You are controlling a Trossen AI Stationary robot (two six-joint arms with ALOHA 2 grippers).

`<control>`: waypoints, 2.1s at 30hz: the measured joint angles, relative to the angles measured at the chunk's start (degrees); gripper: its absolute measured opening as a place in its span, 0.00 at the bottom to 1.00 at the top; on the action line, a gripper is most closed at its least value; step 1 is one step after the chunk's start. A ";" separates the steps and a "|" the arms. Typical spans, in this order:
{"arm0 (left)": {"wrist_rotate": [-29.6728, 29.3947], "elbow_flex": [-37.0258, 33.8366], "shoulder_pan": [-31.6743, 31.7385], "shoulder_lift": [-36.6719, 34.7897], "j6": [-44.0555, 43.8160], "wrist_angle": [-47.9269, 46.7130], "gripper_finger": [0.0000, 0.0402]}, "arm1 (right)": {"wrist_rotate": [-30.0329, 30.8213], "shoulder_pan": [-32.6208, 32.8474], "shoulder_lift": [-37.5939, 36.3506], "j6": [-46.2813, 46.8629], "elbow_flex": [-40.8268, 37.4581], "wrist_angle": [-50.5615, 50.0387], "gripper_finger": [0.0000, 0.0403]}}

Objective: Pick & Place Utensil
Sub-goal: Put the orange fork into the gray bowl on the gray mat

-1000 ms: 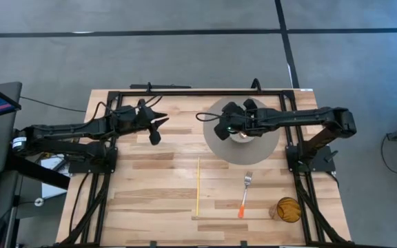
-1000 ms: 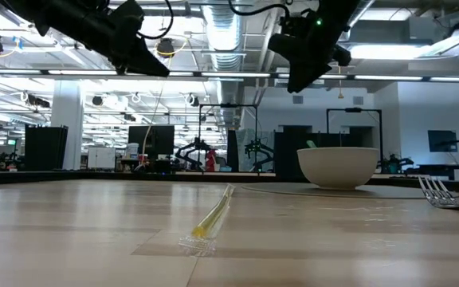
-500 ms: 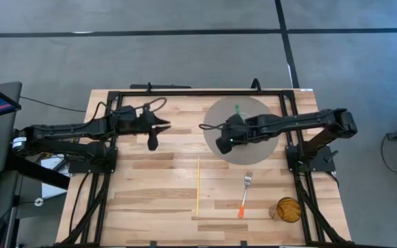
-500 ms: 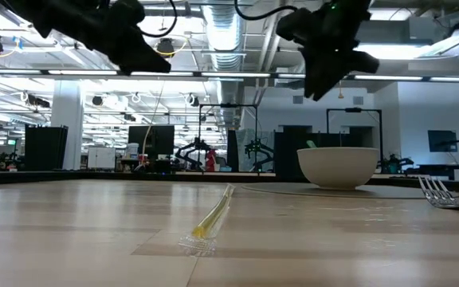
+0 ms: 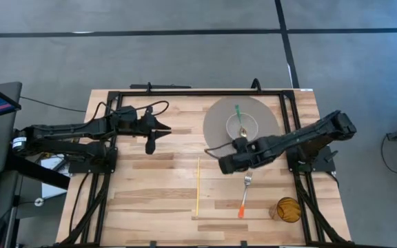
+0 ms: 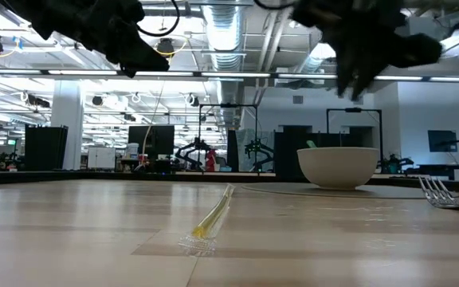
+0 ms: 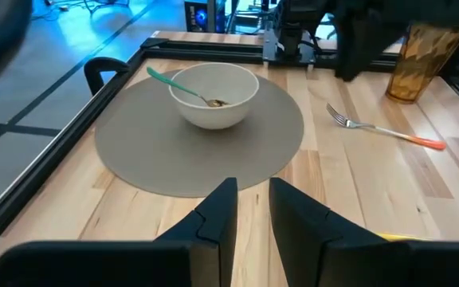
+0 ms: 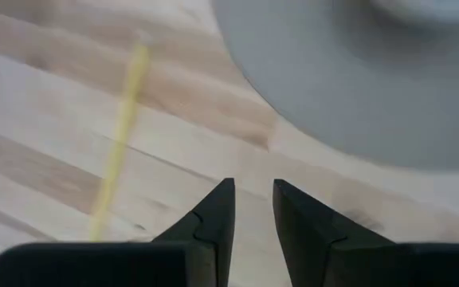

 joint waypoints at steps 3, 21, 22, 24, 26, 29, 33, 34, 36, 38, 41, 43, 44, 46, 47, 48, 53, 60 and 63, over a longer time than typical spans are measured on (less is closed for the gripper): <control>0.00 0.00 0.00 0.00 0.00 0.00 0.19 | -3.36 0.84 2.82 3.06 -0.64 -0.37 0.20; 0.04 0.01 -0.07 0.00 -0.42 -0.39 0.19 | -26.31 0.63 14.09 17.12 -0.66 -0.46 0.20; 0.04 0.00 -0.07 0.00 -0.42 -0.41 0.19 | -27.28 0.63 14.61 17.49 -0.66 -0.44 0.20; 0.04 0.00 -0.07 0.00 -0.42 -0.42 0.19 | -29.33 0.63 15.54 17.56 -0.66 -0.44 0.20; 0.04 0.00 -0.07 0.00 -0.42 -0.44 0.19 | -31.32 0.65 16.05 17.78 -0.66 -0.43 0.20; 0.04 0.00 -0.07 0.00 -0.42 -0.50 0.19 | -33.00 0.71 16.13 19.73 -0.66 -0.70 0.20; 0.04 0.00 -0.07 0.00 -0.42 -0.60 0.19 | -33.02 0.74 16.18 20.55 -0.66 -2.43 0.20; 0.04 0.00 -0.07 0.00 -0.42 -0.61 0.19 | -33.02 0.74 16.18 20.58 -0.66 -2.60 0.20; 0.04 0.00 -0.07 0.00 -0.42 -0.63 0.19 | -33.02 0.76 16.22 20.97 -0.71 -2.28 0.20; 0.04 0.00 -0.07 0.00 -0.42 -0.63 0.19 | -33.02 0.78 16.23 21.86 -1.40 -1.39 0.20; 0.04 0.00 -0.07 0.00 -0.42 -0.66 0.19 | -34.14 0.78 16.23 22.16 -3.17 -0.68 0.20; 0.05 0.00 -0.07 0.00 -0.42 -0.67 0.19 | -36.27 0.79 16.23 22.52 -5.23 1.47 0.20; 0.05 0.00 -0.07 0.00 -0.42 -0.68 0.19 | -36.69 0.83 16.32 22.37 -6.24 2.74 0.20; 0.05 0.00 -0.07 0.00 -0.42 -0.72 0.19 | -36.31 0.78 16.37 21.85 -7.54 4.33 0.20; 0.07 0.00 -0.07 0.00 -0.42 -0.72 0.19 | -35.76 0.76 16.34 21.82 -8.08 5.24 0.20; 0.07 0.00 -0.07 0.00 -0.42 -0.72 0.19 | -35.51 0.73 16.37 21.89 -8.54 6.14 0.20; 0.07 0.00 -0.08 0.00 -0.42 -0.72 0.19 | -35.96 1.18 16.39 22.93 -9.91 11.58 0.20; 0.07 0.00 -0.08 0.00 -0.42 -0.78 0.19 | -36.12 2.75 16.29 26.28 -9.95 10.62 0.20; 0.07 0.00 -0.07 0.00 -0.42 -0.76 0.19 | -34.93 3.04 16.27 26.55 -10.44 10.85 0.20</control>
